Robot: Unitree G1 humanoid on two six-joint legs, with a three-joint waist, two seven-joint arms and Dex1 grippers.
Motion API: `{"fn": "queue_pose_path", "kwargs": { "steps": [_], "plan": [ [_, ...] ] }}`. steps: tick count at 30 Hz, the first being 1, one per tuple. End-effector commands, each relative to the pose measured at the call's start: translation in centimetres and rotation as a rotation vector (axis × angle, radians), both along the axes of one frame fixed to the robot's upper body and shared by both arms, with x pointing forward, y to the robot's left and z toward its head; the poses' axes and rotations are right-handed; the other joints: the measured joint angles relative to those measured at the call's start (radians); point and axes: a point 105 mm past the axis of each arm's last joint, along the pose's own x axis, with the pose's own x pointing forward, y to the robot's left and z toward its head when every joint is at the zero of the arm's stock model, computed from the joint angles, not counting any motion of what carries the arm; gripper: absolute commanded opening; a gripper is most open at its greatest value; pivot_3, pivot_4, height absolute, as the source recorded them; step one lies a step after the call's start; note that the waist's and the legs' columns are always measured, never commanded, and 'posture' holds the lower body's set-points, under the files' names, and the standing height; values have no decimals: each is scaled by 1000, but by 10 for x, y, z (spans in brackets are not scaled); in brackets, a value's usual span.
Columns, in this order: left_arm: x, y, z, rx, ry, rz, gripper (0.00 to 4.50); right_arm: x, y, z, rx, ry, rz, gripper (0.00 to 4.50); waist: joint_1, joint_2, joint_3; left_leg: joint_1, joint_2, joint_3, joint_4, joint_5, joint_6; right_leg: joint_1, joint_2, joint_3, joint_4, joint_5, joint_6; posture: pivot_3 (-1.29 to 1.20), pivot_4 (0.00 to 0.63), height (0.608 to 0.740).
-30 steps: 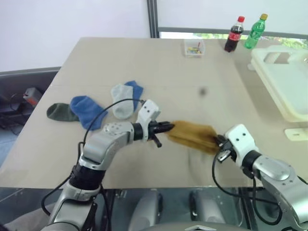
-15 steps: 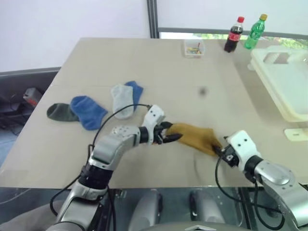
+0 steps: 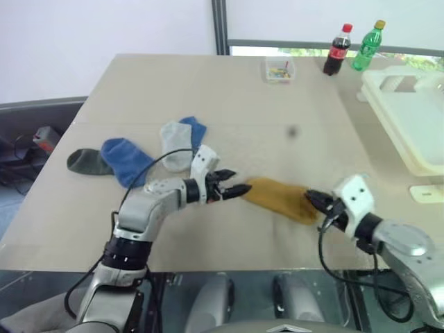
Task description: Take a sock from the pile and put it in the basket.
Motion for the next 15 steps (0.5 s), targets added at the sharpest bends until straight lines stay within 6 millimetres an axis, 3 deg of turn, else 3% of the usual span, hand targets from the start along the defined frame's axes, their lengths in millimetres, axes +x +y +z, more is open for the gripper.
{"fn": "queue_pose_path", "kwargs": {
  "steps": [1, 7, 15],
  "plan": [
    [-1, -4, -11, 72, 58, -24, 4026, 2, -3, -18, -68, 3, 37, 75, 3, 0, 0, 0, 0, 0, 0, 0, 0, 0, 0, 0, 0, 0, 0, 0, 150, 740],
    [-11, -17, -18, 56, 176, -94, 4026, 3, -11, -30, -113, 22, 45, 75, 1, -1, -4, 3, 0, -1, 0, 0, 0, 2, 0, 0, 0, 0, 0, 0, 150, 740],
    [-24, -47, 6, -117, 344, -232, 4026, 3, -8, -26, -111, 2, 48, 75, 2, -1, -5, 4, 0, -4, 1, 0, 0, 6, 0, -3, -1, 0, 0, 0, 150, 740]
  ]
}}
